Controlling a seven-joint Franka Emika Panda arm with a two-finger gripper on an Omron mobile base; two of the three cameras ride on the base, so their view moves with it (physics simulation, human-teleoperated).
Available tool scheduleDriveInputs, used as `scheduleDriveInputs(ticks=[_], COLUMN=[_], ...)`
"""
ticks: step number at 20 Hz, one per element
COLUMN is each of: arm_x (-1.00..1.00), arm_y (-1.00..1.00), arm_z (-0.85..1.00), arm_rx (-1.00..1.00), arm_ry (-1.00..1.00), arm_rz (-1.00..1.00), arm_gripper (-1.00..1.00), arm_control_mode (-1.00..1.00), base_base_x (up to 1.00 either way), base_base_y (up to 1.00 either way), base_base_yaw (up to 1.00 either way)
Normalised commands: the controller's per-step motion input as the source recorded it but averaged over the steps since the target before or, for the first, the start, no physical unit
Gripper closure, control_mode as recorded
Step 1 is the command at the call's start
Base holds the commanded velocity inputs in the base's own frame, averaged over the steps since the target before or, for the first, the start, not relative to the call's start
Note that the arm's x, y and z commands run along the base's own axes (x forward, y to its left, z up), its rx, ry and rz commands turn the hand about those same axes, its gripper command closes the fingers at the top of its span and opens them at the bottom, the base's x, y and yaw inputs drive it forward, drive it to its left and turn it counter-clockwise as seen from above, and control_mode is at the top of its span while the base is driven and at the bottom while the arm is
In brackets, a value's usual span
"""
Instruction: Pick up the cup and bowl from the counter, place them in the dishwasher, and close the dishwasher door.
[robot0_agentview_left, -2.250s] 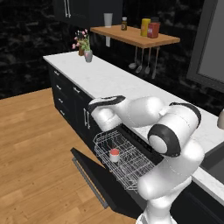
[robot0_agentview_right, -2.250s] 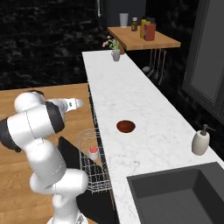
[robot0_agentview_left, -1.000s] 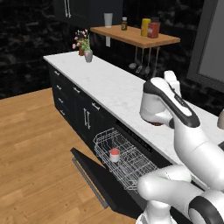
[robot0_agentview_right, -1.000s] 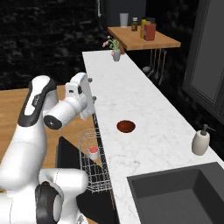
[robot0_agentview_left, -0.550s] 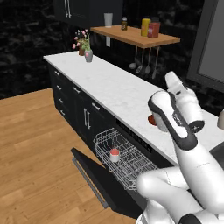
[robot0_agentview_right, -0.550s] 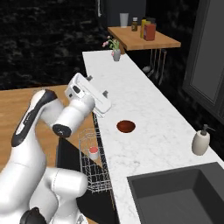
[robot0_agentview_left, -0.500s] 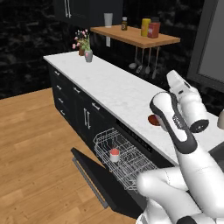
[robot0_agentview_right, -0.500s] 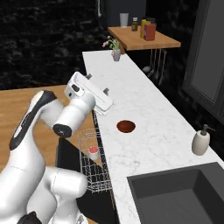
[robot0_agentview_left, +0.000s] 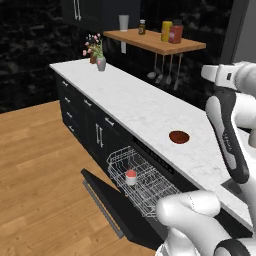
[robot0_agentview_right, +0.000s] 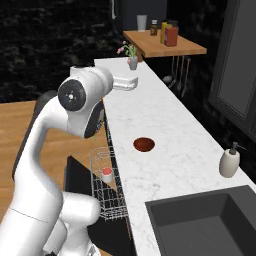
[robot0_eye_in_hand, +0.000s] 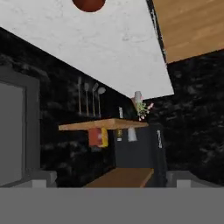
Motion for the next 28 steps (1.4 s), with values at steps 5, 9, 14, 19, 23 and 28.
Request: scheduleDriveInputs(ticks=[5, 9, 14, 19, 23, 28], arm_x=[0.54, 0.55, 0.33, 0.29, 0.28, 0.27], arm_y=[0.08, 0.25, 0.01, 0.02, 0.28, 0.03], arm_z=[-0.88, -1.00, -1.00, -1.00, -0.91, -0.73], arm_rx=[-0.35, -0.37, -0.13, 0.01, -0.01, -0.07], arm_ry=[0.72, 0.43, 0.58, 0.40, 0.17, 0.01], arm_rz=[0.24, 0.13, 0.04, 0.02, 0.00, 0.00], arm_gripper=[-1.00, -1.00, -1.00, -1.00, -1.00, -1.00], arm_control_mode=[-1.00, -1.00, -1.00, -1.00, -1.00, -1.00], base_base_x=[0.00, 0.00, 0.00, 0.00, 0.00, 0.00], base_base_y=[0.00, 0.00, 0.00, 0.00, 0.00, 0.00], base_base_yaw=[0.00, 0.00, 0.00, 0.00, 0.00, 0.00])
